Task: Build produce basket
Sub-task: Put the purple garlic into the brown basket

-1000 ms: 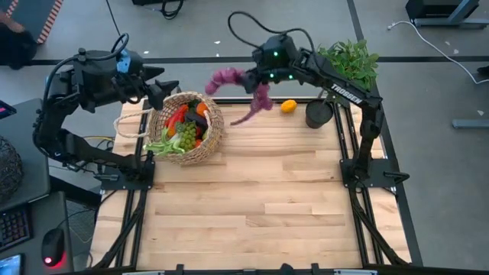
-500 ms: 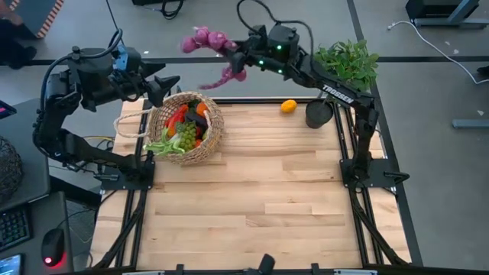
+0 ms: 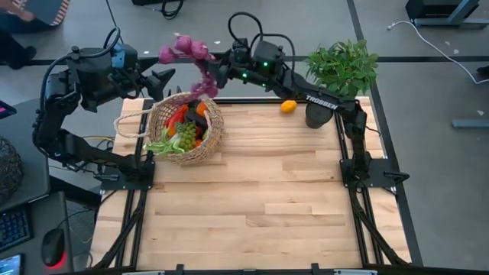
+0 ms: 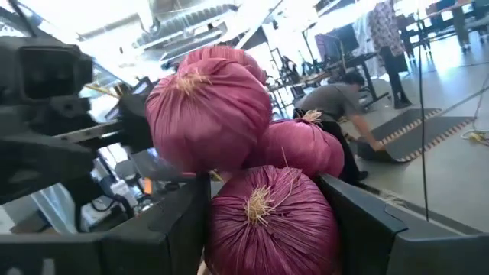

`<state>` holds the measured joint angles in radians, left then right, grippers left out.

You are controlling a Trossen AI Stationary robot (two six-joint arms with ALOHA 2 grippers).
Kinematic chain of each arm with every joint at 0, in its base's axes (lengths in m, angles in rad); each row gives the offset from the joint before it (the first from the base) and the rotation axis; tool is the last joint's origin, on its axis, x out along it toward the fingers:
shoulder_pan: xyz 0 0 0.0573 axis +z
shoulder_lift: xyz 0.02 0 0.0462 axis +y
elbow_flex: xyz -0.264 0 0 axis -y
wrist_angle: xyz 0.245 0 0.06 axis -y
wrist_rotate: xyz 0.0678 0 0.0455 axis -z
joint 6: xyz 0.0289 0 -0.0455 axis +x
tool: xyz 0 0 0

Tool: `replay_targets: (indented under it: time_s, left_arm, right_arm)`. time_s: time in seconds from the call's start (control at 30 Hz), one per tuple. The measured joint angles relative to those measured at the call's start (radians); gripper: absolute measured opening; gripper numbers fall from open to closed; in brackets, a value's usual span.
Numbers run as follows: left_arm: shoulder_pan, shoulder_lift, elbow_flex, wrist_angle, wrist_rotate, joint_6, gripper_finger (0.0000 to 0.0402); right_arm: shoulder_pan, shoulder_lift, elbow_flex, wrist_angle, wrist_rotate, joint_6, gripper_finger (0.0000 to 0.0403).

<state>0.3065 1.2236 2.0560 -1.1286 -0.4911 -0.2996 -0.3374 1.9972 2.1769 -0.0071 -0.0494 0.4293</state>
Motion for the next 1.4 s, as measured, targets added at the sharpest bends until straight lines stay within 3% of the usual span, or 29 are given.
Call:
replay_targets:
  time_s: [0.37, 0.67, 1.4]
  left_arm:
    - [0.0, -0.002, 0.0, 0.015, -0.029, 0.039, 0.0357]
    - [-0.023, -0.068, 0.0, 0.325, -0.026, 0.194, 0.0347]
    - [-0.023, -0.083, 0.0, 0.268, -0.028, 0.192, 0.0346]
  right_arm:
    - [0.054, -0.001, 0.0, -0.017, -0.025, -0.003, 0.0234]
    - [0.063, -0.001, 0.0, -0.043, 0.0, -0.003, 0.0234]
    - [0.108, -0.001, 0.0, 0.022, 0.004, -0.002, 0.0234]
